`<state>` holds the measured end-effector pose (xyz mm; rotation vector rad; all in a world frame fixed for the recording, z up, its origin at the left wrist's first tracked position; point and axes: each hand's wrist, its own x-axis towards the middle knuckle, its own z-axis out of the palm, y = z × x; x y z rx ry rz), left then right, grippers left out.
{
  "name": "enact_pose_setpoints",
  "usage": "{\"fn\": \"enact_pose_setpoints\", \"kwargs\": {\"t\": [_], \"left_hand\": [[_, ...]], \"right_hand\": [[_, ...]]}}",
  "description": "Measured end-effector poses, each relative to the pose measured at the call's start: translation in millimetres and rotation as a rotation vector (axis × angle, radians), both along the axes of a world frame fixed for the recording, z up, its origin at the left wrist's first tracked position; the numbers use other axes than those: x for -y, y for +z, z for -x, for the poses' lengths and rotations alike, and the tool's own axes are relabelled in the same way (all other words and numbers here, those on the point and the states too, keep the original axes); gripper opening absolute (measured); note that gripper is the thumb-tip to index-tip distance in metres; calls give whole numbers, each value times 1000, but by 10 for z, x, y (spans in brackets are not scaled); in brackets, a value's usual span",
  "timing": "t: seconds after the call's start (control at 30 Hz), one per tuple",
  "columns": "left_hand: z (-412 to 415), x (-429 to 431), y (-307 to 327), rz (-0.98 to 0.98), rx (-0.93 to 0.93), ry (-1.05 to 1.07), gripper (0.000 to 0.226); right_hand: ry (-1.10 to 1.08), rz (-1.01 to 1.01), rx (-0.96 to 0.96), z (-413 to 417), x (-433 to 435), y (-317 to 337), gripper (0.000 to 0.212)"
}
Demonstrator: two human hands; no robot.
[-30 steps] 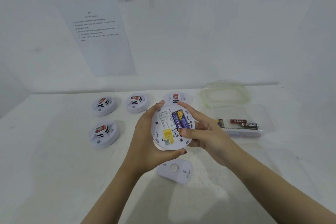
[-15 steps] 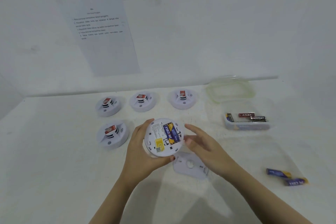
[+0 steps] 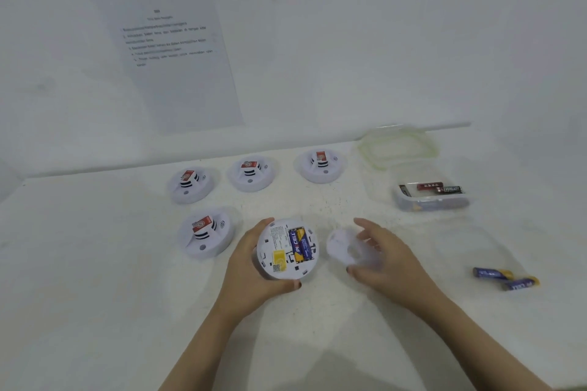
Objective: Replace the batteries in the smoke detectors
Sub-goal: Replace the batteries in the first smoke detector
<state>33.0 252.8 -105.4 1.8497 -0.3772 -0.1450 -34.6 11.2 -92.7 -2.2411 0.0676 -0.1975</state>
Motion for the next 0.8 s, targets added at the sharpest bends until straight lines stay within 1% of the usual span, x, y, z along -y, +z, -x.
{"fn": "enact_pose_setpoints", "kwargs": {"t": [0.1,0.17,0.33,0.57,0.7,0.8], "left_hand": [[22,8,10,39,-8,-41,100],[21,16,4,60,-14,-53,97],[-30,10,-49,93,-33,-74,95],[-26,-6,-68,125,-18,-115,94],[-15,-23,-52,130,-15,-116,94],[-15,-25,-46,138,-24,-118,94]], "right_hand": [[16,-165,24,-23,-120,109,70],[92,-195,36,-45,-228,182,72],[241,2,8,-179,-478,310,79],[281,116,-33,-325,-635,350,80],[282,175,-49,-335,-642,340,76],[301,221,-42,-351,-639,351,68]]}}
